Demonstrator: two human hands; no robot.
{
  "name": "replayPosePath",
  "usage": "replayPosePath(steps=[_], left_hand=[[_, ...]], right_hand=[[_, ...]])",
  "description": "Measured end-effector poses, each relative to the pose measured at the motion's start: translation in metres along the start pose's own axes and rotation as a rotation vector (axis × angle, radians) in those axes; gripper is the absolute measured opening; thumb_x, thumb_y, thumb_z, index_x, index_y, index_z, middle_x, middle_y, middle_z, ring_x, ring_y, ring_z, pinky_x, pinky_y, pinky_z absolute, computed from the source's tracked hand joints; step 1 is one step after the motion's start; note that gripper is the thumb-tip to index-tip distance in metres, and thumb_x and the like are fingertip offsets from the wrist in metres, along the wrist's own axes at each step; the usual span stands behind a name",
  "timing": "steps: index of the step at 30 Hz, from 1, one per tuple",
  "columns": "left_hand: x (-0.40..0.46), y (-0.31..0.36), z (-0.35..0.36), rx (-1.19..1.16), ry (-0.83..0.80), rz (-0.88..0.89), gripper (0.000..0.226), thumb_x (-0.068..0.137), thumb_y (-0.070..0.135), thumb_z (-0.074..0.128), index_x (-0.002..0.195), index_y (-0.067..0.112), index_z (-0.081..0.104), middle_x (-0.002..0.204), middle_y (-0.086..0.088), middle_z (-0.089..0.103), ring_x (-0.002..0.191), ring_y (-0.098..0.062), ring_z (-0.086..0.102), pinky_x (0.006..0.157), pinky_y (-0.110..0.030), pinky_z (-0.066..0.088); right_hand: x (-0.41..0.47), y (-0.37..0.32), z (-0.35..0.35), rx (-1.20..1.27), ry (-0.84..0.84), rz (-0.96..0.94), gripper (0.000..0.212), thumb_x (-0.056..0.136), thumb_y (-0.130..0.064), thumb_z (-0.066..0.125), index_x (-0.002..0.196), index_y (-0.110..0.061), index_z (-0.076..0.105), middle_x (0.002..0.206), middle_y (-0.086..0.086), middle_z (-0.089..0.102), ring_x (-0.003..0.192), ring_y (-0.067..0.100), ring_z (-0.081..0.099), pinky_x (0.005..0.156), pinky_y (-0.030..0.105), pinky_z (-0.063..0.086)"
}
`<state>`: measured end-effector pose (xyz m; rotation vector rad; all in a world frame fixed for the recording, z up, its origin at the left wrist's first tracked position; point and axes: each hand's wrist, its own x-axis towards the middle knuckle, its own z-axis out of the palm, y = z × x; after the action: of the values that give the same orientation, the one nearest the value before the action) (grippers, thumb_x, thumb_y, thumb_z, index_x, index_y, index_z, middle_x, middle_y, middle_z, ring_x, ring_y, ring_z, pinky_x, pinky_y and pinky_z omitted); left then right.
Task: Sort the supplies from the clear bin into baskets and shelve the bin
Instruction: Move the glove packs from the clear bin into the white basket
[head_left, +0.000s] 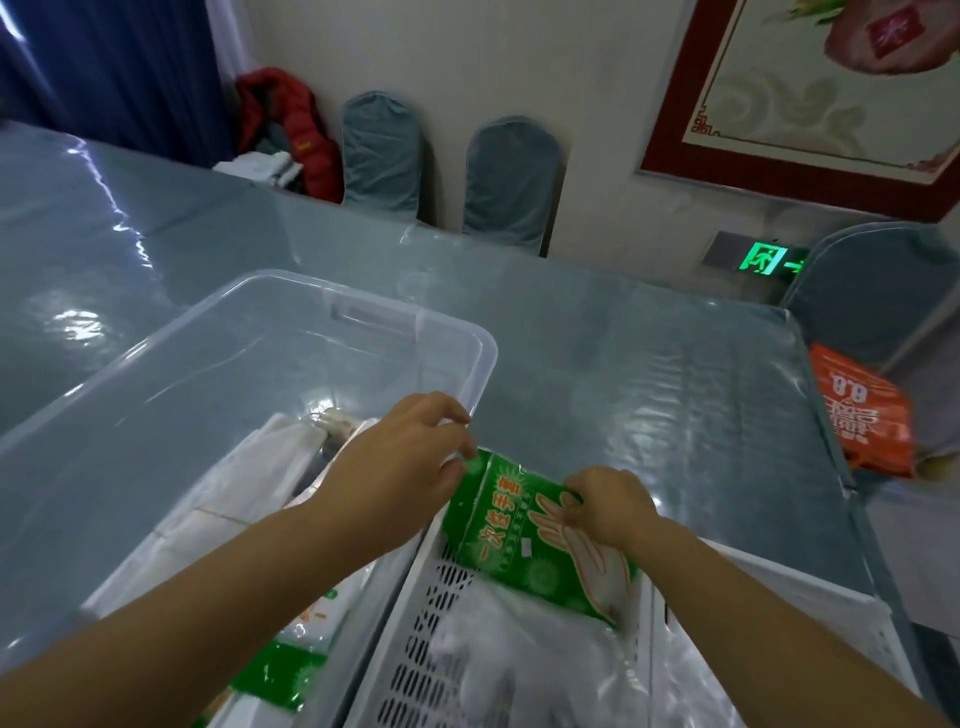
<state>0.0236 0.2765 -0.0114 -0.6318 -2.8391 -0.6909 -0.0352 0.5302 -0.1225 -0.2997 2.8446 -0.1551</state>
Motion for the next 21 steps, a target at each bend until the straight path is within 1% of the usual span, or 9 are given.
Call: replayPosePath(steps=[3, 5, 7, 9, 11, 14, 16, 18, 21], left_hand=[[0.0, -0.001, 0.001, -0.002, 0.015, -0.008, 0.018, 0.089, 0.024, 0.052, 0.1, 0.025, 0.067, 0.122, 0.01, 0.052, 0.112, -0.002, 0.04, 0.079, -0.017, 0.035], [0.0, -0.001, 0.003, -0.005, 0.028, -0.009, 0.018, 0.089, 0.025, 0.052, 0.1, 0.025, 0.067, 0.122, 0.011, 0.052, 0.111, -0.002, 0.041, 0.079, -0.018, 0.037], [-0.001, -0.001, 0.003, -0.01, 0.044, -0.008, 0.018, 0.089, 0.025, 0.052, 0.099, 0.024, 0.067, 0.121, 0.011, 0.053, 0.11, -0.002, 0.042, 0.079, -0.021, 0.04], [-0.002, -0.001, 0.003, 0.001, 0.055, 0.009, 0.018, 0.09, 0.025, 0.052, 0.099, 0.023, 0.067, 0.121, 0.01, 0.054, 0.111, -0.003, 0.043, 0.079, -0.023, 0.043], [-0.002, -0.003, 0.001, 0.016, 0.054, 0.043, 0.02, 0.09, 0.026, 0.05, 0.102, 0.023, 0.067, 0.122, 0.009, 0.055, 0.112, -0.005, 0.043, 0.08, -0.025, 0.043], [-0.004, -0.01, -0.012, 0.046, 0.059, 0.122, 0.02, 0.089, 0.026, 0.051, 0.103, 0.024, 0.065, 0.114, 0.009, 0.06, 0.107, -0.007, 0.049, 0.079, -0.022, 0.042], [-0.009, -0.02, -0.029, 0.104, 0.06, 0.187, 0.016, 0.086, 0.022, 0.056, 0.097, 0.023, 0.067, 0.105, 0.007, 0.066, 0.098, -0.011, 0.056, 0.072, -0.021, 0.04], [-0.014, -0.037, -0.049, 0.179, 0.048, 0.246, 0.011, 0.082, 0.018, 0.062, 0.09, 0.02, 0.069, 0.096, 0.004, 0.069, 0.089, -0.016, 0.062, 0.065, -0.024, 0.043], [-0.025, -0.072, -0.076, 0.263, 0.021, 0.267, 0.009, 0.077, 0.014, 0.067, 0.085, 0.017, 0.07, 0.091, 0.0, 0.07, 0.085, -0.023, 0.064, 0.061, -0.03, 0.05]], right_hand=[[-0.002, -0.004, 0.009, -0.064, 0.176, -0.014, 0.017, 0.078, -0.027, 0.059, 0.067, -0.024, 0.046, 0.08, 0.002, 0.057, 0.08, 0.023, 0.057, 0.065, 0.03, 0.029], [-0.003, -0.006, 0.014, -0.067, 0.237, 0.014, 0.017, 0.079, -0.027, 0.059, 0.072, -0.025, 0.044, 0.084, -0.001, 0.06, 0.081, 0.022, 0.056, 0.068, 0.031, 0.027], [-0.004, -0.005, 0.021, -0.075, 0.293, 0.043, 0.018, 0.08, -0.029, 0.058, 0.074, -0.026, 0.041, 0.084, -0.003, 0.059, 0.076, 0.018, 0.05, 0.069, 0.03, 0.026], [-0.005, -0.005, 0.026, -0.085, 0.334, 0.078, 0.015, 0.081, -0.032, 0.057, 0.078, -0.025, 0.044, 0.087, -0.004, 0.059, 0.074, 0.015, 0.042, 0.07, 0.029, 0.027], [-0.009, -0.007, 0.027, -0.087, 0.343, 0.11, 0.013, 0.082, -0.034, 0.057, 0.088, -0.023, 0.052, 0.094, -0.003, 0.06, 0.081, 0.016, 0.046, 0.074, 0.03, 0.031], [-0.021, -0.015, 0.016, -0.021, 0.401, 0.134, 0.029, 0.084, -0.032, 0.061, 0.11, -0.019, 0.057, 0.108, 0.0, 0.061, 0.1, 0.021, 0.052, 0.084, 0.033, 0.035], [-0.031, -0.031, -0.007, 0.092, 0.554, 0.126, 0.03, 0.082, -0.022, 0.066, 0.11, -0.012, 0.061, 0.105, 0.006, 0.065, 0.098, 0.027, 0.056, 0.085, 0.037, 0.038], [-0.039, -0.053, -0.037, 0.179, 0.738, 0.091, 0.024, 0.078, -0.01, 0.069, 0.101, -0.006, 0.065, 0.096, 0.011, 0.068, 0.089, 0.031, 0.06, 0.081, 0.042, 0.043], [-0.049, -0.1, -0.082, 0.257, 0.914, -0.022, 0.019, 0.076, -0.003, 0.069, 0.095, -0.007, 0.066, 0.088, 0.009, 0.069, 0.081, 0.027, 0.061, 0.077, 0.042, 0.048]])
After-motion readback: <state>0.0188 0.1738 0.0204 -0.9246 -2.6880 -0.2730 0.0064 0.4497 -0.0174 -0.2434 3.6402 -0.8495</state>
